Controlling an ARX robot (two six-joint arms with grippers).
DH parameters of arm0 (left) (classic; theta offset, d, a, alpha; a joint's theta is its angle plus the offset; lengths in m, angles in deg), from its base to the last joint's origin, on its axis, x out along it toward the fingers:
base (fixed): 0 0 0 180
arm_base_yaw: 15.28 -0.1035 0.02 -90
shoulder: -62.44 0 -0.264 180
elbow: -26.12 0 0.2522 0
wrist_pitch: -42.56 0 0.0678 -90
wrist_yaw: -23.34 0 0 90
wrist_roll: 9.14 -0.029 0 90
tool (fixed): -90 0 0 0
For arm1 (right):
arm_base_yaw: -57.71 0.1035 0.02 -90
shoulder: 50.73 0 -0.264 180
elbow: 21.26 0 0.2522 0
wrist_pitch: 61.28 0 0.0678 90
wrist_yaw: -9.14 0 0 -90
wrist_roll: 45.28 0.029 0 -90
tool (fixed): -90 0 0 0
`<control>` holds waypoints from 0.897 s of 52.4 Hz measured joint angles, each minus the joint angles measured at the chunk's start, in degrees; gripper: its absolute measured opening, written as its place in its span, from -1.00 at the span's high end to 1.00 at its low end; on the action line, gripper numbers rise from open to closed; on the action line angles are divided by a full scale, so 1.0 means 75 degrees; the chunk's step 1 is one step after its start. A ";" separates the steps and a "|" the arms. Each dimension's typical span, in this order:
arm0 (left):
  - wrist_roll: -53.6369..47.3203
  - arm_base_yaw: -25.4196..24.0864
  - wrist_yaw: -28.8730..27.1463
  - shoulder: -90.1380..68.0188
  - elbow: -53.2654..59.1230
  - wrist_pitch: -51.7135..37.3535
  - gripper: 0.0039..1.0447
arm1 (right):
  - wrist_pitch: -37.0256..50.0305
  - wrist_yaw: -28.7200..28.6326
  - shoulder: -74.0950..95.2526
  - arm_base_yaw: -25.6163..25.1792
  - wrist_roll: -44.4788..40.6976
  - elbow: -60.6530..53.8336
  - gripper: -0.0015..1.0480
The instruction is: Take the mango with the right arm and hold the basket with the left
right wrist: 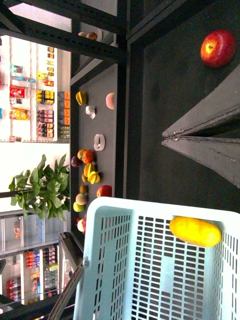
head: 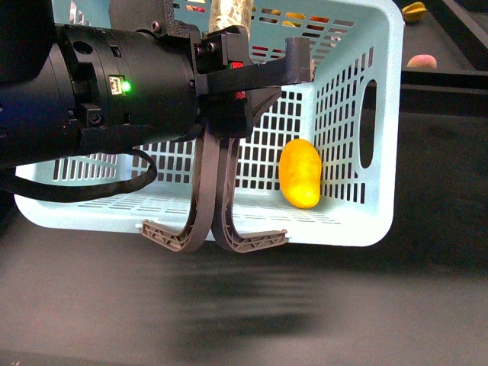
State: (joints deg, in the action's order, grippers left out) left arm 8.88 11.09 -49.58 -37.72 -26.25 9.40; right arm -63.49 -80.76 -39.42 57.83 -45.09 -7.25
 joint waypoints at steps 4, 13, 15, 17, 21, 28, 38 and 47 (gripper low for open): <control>0.0000 0.0000 -0.0003 0.0000 0.0000 0.0000 0.86 | -0.0163 -0.0003 -0.0163 0.0000 -0.0003 0.0000 0.96; 0.0003 0.0000 -0.0003 0.0000 0.0000 0.0000 0.86 | -0.1480 -0.0020 -0.1329 0.0000 -0.0003 0.0006 0.96; 0.0000 -0.0003 -0.0006 0.0000 0.0000 0.0000 0.86 | -0.1492 -0.0023 -0.1434 0.0000 -0.0006 0.0006 0.96; 0.0006 0.0000 -0.0009 0.0000 0.0000 0.0000 0.86 | -0.1498 -0.0023 -0.1463 0.0000 -0.0003 0.0006 0.96; -0.0006 0.0006 -0.0003 0.0000 0.0000 0.0000 0.86 | -0.1524 -0.0023 -0.1466 0.0000 -0.0003 0.0006 0.96; 0.0009 0.0006 0.0003 0.0000 0.0000 0.0000 0.86 | -0.1527 -0.0023 -0.1466 0.0000 -0.0003 0.0006 0.96; -0.0003 0.0000 0.0000 0.0000 0.0000 0.0000 0.86 | -0.1527 -0.0023 -0.1466 0.0000 -0.0003 0.0006 0.96; -0.0003 0.0000 -0.0003 0.0000 0.0000 0.0000 0.86 | -0.1527 -0.0023 -0.1466 0.0000 -0.0003 0.0006 0.96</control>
State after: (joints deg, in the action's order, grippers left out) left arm 8.86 11.09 -49.60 -37.72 -26.25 9.40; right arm -74.94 -80.94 -50.42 57.83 -45.11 -7.21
